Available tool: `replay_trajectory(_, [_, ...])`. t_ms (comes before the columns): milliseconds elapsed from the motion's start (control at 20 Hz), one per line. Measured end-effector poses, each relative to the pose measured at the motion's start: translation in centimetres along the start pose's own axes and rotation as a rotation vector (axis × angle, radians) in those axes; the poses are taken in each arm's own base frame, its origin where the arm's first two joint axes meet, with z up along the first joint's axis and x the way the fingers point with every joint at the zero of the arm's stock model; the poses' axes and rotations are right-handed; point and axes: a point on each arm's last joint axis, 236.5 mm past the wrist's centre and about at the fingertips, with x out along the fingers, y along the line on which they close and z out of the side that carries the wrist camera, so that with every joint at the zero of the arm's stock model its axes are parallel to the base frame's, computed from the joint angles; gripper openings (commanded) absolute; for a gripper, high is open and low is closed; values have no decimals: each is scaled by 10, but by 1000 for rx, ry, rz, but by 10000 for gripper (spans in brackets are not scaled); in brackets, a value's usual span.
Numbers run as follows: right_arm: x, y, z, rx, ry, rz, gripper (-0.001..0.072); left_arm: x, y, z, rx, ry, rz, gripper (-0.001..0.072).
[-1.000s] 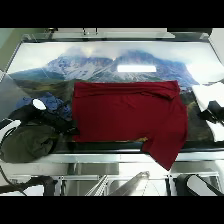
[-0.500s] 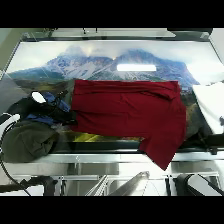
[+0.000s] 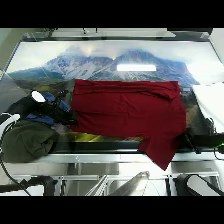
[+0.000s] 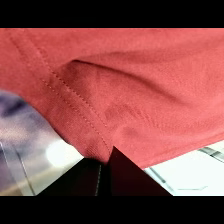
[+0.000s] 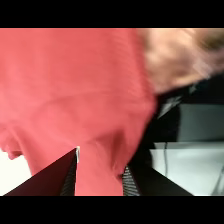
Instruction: Fold the shirts.
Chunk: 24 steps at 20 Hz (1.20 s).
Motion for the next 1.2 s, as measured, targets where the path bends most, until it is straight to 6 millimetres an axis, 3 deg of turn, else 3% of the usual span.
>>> replay_trajectory(50, [2,3,0,-8,2,9,337,0,0,0,0,0,0,31])
replay_trajectory(100, [3,6,0,-18,4,17,255,0,0,0,0,2,-1,30])
replay_trajectory(150, [4,7,-1,-29,9,18,67,0,0,-1,0,4,-2,30])
replay_trajectory(200, [5,7,-4,-38,21,16,15,0,-1,-2,0,7,-3,31])
replay_trajectory(350, [2,20,-13,-57,63,61,14,0,-2,-5,0,22,-9,30])
replay_trajectory(450, [-6,29,-8,-81,63,80,14,0,-4,-10,0,41,-16,30])
replay_trajectory(700, [-43,62,34,-150,-37,109,14,-9,0,-15,-25,66,-38,30])
replay_trajectory(850, [-53,93,60,-162,-101,206,14,-30,0,5,-17,17,-43,30])
replay_trajectory(1050, [-49,129,98,-181,-151,324,14,-61,-6,45,29,-61,-39,30])
replay_trajectory(1200, [-46,157,135,-190,-178,412,14,-73,-9,74,56,-84,-39,30])
